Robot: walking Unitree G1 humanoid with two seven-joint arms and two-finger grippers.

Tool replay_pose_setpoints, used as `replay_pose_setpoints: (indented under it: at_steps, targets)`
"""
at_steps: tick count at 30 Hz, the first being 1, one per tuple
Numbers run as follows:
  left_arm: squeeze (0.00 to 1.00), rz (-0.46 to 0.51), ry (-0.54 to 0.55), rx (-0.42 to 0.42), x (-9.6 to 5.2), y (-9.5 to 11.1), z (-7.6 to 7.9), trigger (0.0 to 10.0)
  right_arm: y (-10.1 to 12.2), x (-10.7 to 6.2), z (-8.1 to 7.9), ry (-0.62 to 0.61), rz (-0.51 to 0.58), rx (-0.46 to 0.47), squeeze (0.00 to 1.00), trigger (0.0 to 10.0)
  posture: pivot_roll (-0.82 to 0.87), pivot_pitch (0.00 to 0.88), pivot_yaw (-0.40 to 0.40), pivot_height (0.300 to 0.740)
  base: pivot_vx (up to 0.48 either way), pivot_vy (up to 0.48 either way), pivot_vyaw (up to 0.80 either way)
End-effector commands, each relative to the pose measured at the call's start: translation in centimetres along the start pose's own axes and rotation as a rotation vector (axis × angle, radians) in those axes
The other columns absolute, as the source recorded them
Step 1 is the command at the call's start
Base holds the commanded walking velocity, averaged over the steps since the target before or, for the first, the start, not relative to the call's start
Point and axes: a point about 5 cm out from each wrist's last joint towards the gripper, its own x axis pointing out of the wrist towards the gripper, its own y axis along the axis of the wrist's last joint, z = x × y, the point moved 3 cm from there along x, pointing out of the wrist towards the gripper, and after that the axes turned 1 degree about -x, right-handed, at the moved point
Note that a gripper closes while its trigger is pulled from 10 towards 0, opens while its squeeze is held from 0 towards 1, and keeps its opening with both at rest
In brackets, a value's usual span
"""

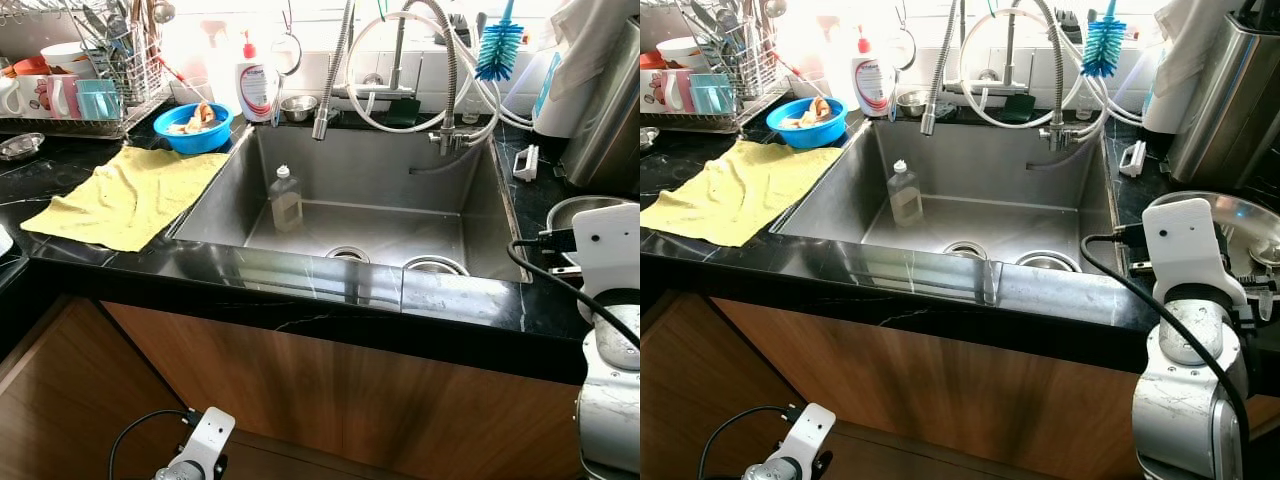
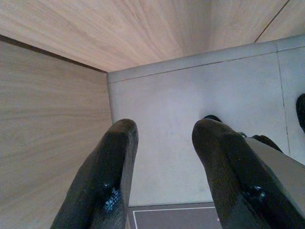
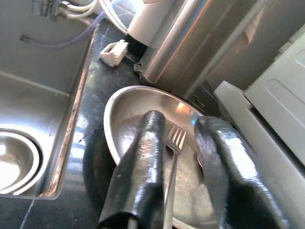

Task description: Kitchen organization

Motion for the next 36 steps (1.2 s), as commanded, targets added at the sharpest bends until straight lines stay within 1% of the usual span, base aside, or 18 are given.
replay_pose_setpoints:
  at_steps: [1,2,3,4,5,8,13,18,32,33,35,36]
  targets:
    - [0.0,-0.033,0.008,0.007,-0.2,-1.0,-0.3,10.0,-0.3,-0.2,-0.9,0.059,-0.013,-0.084,1.0,10.0,-0.14,0.0,0.056,0.74,0.0,0.0,0.0]
    - [0.0,-0.034,0.008,0.007,-0.2,-1.0,-0.3,10.0,-0.5,-0.3,-1.1,0.073,-0.023,-0.102,1.0,10.0,-0.14,0.0,0.055,0.74,0.0,0.0,0.0]
    - [0.0,-0.034,0.008,0.007,-0.2,-1.0,-0.3,10.0,-0.7,-0.4,-1.4,0.099,-0.034,-0.121,0.95,10.0,-0.15,0.0,0.056,0.74,0.0,0.0,0.0]
    - [0.0,-0.035,0.007,0.006,-0.2,-1.0,-0.3,10.0,-0.7,-0.4,-1.5,0.106,-0.035,-0.127,0.18,10.0,-0.15,0.0,0.056,0.74,0.0,0.0,0.0]
    - [0.0,-0.035,0.007,0.007,-0.2,-1.0,-0.3,10.0,-0.7,-0.4,-1.6,0.109,-0.036,-0.138,0.0,10.0,-0.15,0.0,0.056,0.74,0.0,0.0,0.0]
    - [0.0,-0.034,0.006,0.006,-0.2,-1.0,-0.3,10.0,-1.0,-0.4,-1.5,0.105,-0.047,-0.144,0.0,10.0,-0.15,0.0,0.054,0.74,0.0,0.0,0.0]
    - [0.0,-0.034,0.006,0.005,-0.2,-1.0,-0.3,10.0,-1.2,-0.5,-1.0,0.106,-0.066,-0.196,0.0,10.0,-0.15,0.0,0.054,0.74,0.0,0.0,0.0]
    - [0.0,-0.035,0.007,0.004,-0.2,-1.0,-0.3,10.0,-2.8,-0.7,-1.4,0.145,-0.131,-0.237,0.0,10.0,-0.15,0.0,0.054,0.74,0.0,0.0,0.0]
    - [0.0,-0.033,0.006,0.004,-0.2,-0.9,-0.2,10.0,-2.4,-0.8,-1.4,0.144,-0.125,-0.239,0.0,10.0,-0.15,0.0,0.056,0.74,0.0,0.0,0.0]
    - [0.0,-0.033,0.006,0.005,-0.2,-0.9,-0.2,10.0,-2.5,-0.8,-1.3,0.141,-0.127,-0.241,0.0,8.8,-0.14,0.0,0.055,0.74,0.0,0.0,0.0]
    - [0.0,-0.033,0.005,0.005,-0.2,-0.9,-0.2,10.0,-2.5,-0.8,-1.2,0.139,-0.129,-0.243,0.0,8.8,-0.14,0.0,0.055,0.74,0.0,0.0,0.0]
    - [0.0,-0.033,0.005,0.005,-0.1,-0.9,-0.2,10.0,-2.8,-0.8,-1.1,0.132,-0.144,-0.246,0.0,6.1,-0.15,0.0,0.055,0.74,0.0,0.0,0.0]
